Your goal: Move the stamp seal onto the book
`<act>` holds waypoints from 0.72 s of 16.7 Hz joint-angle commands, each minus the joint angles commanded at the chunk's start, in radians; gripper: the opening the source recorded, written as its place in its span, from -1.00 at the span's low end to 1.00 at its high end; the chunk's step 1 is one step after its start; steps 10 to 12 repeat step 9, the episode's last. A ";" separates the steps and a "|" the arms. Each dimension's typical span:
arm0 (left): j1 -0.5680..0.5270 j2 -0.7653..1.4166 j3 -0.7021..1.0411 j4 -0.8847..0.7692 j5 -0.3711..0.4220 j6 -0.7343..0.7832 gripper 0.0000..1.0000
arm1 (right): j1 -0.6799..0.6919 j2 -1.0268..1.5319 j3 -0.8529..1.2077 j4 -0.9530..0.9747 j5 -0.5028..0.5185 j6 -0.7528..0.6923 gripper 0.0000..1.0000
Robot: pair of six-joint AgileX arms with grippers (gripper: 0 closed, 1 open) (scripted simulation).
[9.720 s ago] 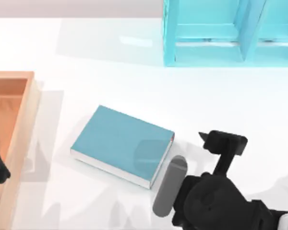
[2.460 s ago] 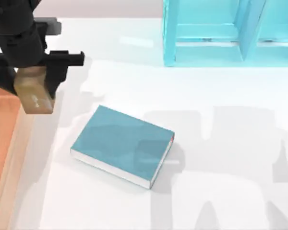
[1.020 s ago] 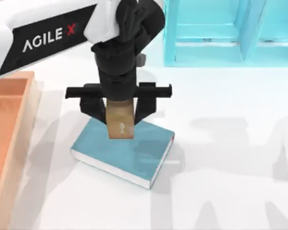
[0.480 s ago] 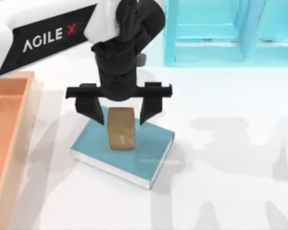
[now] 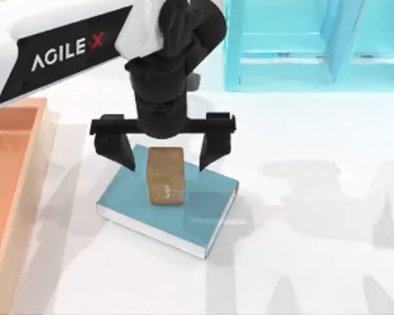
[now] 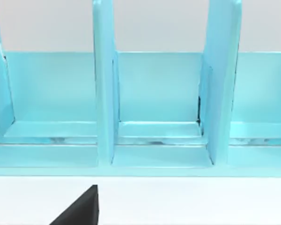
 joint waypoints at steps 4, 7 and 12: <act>0.000 0.001 0.034 -0.034 0.000 -0.001 1.00 | 0.000 0.000 0.000 0.000 0.000 0.000 1.00; 0.000 -0.001 0.092 -0.098 0.000 -0.001 1.00 | 0.000 0.000 0.000 0.000 0.000 0.000 1.00; 0.000 -0.005 0.111 -0.116 0.000 -0.001 1.00 | 0.000 0.000 0.000 0.000 0.000 0.000 1.00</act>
